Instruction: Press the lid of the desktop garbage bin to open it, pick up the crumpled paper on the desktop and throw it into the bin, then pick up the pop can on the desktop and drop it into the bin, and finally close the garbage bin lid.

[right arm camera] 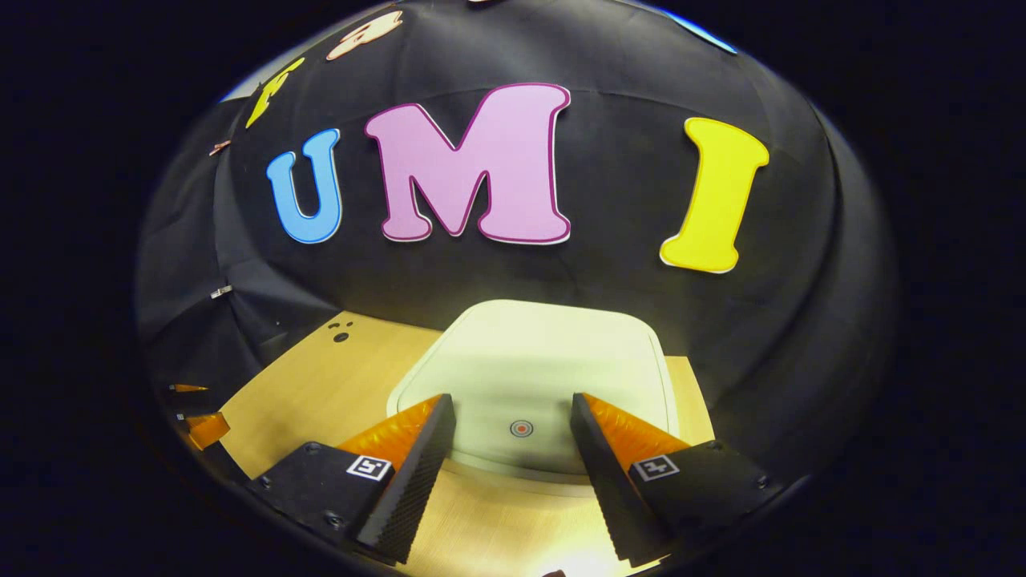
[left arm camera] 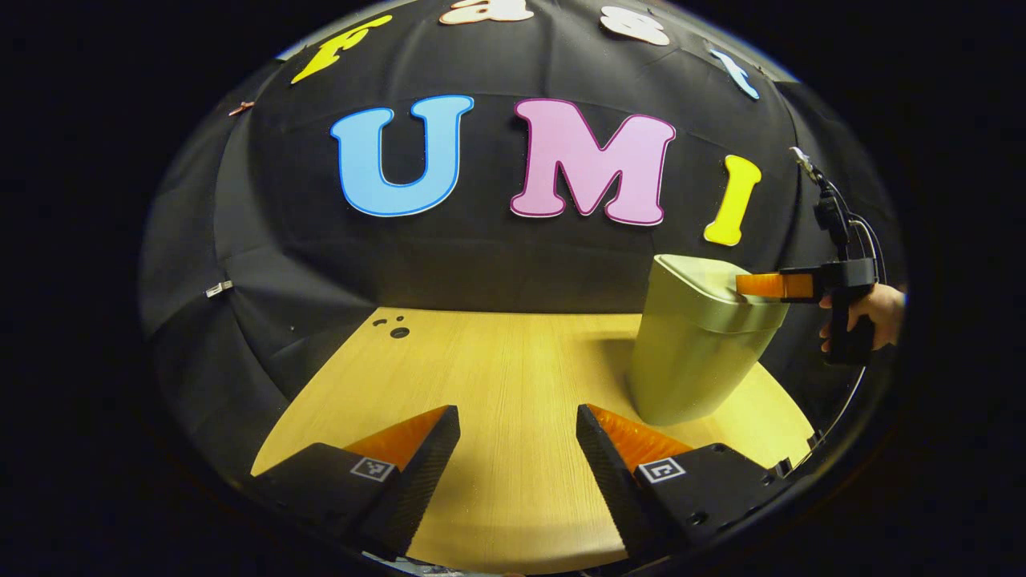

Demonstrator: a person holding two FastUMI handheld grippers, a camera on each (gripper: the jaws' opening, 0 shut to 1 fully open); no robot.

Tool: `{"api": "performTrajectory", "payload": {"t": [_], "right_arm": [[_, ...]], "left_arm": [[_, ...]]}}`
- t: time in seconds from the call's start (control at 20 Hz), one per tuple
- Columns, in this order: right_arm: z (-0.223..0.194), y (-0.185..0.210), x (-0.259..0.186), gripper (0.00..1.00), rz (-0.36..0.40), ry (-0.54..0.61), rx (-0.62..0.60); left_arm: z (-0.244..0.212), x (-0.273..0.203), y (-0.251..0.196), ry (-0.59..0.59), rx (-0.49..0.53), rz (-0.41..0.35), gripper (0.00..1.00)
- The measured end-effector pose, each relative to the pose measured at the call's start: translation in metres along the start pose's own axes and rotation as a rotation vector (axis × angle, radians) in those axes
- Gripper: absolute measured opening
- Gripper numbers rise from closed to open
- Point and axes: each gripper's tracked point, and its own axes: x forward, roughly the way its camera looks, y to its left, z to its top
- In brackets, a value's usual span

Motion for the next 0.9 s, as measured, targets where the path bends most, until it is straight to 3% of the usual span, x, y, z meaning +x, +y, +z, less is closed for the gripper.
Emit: {"api": "performTrajectory", "payload": {"t": [0.25,0.45,0.9], "right_arm": [[0.010,0.000,-0.010,0.92,-0.020,-0.066,-0.013],[0.039,0.015,-0.032,0.92,0.006,-0.170,-0.055],[0.041,0.055,-0.082,0.92,0.075,-0.238,-0.090]], "left_arm": [[0.005,-0.001,-0.004,-0.018,0.001,-0.021,0.94],[0.000,0.000,-0.004,0.009,-0.006,-0.022,0.94],[0.005,0.005,-0.012,0.003,0.019,-0.050,0.94]]}}
